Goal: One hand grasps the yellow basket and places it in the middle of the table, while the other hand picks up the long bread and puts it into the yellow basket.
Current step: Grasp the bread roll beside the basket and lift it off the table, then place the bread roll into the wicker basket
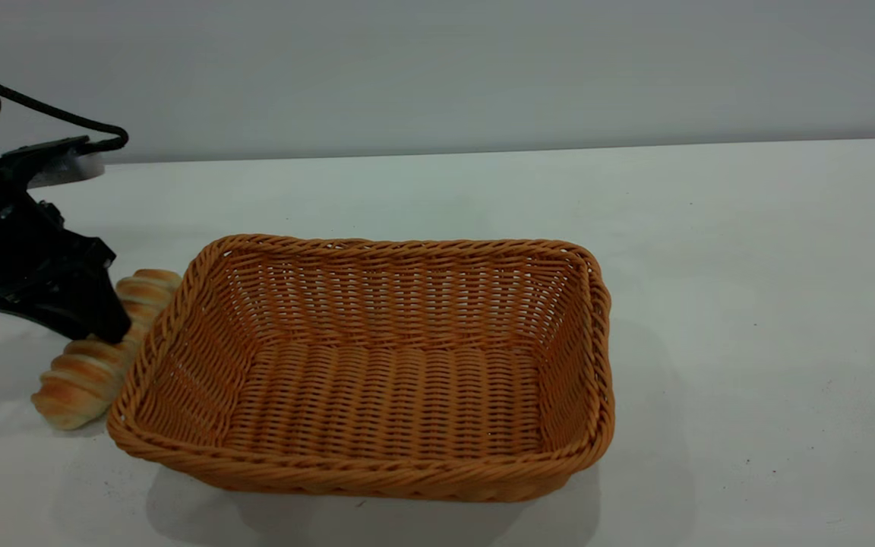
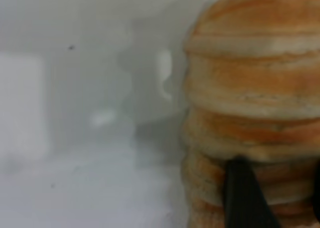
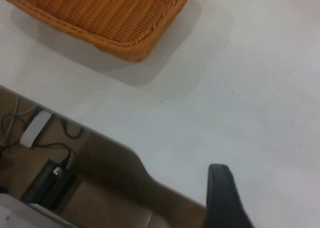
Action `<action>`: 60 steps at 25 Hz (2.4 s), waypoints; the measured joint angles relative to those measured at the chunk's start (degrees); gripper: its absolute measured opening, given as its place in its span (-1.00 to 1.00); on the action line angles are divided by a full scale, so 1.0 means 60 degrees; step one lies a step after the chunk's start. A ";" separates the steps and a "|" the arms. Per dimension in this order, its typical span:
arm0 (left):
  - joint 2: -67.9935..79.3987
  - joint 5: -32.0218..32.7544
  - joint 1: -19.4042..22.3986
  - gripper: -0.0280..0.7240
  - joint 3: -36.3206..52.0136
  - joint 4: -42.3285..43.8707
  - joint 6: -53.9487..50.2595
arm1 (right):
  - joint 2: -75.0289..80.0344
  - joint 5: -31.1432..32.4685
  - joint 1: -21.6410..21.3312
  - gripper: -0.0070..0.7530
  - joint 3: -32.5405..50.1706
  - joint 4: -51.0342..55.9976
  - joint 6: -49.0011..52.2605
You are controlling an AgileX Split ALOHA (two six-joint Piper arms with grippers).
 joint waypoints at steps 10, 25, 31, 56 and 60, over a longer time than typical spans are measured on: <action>0.0004 -0.0063 0.0000 -0.60 -0.0018 0.0331 -0.0264 | 0.0000 0.0000 0.0000 0.21 0.0000 -0.0038 0.0009; -0.1481 0.0062 0.0027 -0.85 0.0016 0.1115 -0.0488 | 0.0000 0.0000 0.0000 0.20 0.0000 -0.0075 0.0009; -0.3126 0.0710 -0.0092 -0.85 0.0016 -0.0494 0.0897 | 0.0000 -0.0113 0.0000 0.10 0.0147 -0.0217 0.0022; -0.1759 0.3488 -0.5598 -0.85 -0.1807 0.2834 0.1447 | 0.0000 -0.0186 0.0000 -0.01 0.0201 -0.0217 0.0034; -0.1426 0.3511 -0.5629 -0.84 -0.2162 0.2892 0.1238 | 0.0000 -0.0186 0.0000 -0.01 0.0201 -0.0217 0.0041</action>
